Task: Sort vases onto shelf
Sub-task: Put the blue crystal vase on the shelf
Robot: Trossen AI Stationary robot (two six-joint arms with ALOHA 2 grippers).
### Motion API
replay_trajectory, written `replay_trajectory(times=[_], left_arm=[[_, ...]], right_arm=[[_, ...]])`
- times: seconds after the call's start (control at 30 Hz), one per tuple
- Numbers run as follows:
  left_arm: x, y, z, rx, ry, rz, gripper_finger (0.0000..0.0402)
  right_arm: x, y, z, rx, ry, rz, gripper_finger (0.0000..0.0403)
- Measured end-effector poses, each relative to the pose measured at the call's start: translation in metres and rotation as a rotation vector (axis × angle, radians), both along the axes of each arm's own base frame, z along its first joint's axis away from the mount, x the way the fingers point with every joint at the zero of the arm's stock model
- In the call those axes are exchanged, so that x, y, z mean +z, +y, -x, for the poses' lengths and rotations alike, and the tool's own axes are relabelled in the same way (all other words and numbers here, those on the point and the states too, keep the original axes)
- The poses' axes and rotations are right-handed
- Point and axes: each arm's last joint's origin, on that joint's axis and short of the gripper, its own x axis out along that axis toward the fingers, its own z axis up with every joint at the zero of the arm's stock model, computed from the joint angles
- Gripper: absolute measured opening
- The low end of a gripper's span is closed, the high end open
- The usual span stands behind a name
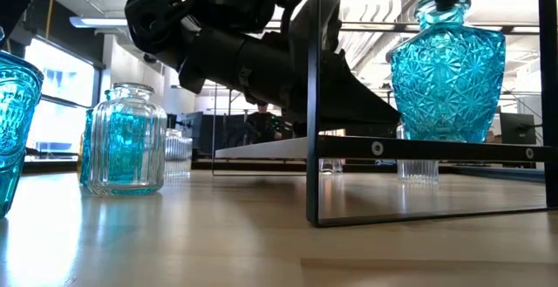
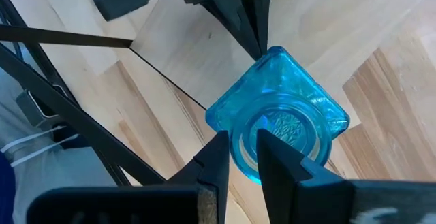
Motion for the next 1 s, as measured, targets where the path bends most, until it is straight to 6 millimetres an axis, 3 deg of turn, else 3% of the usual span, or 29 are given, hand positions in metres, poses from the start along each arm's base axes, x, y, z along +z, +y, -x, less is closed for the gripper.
replay_trajectory(times=[0.5, 1.0], left_arm=[[0.000, 0.007, -0.001, 0.014, 0.001, -0.008, 0.0003], [-0.001, 0.012, -0.002, 0.017, 0.001, -0.015, 0.0003]], right_arm=[[0.000, 0.000, -0.001, 0.018, -0.017, 0.012, 0.0054], [0.000, 0.000, -0.001, 0.014, -0.018, 0.013, 0.0100]])
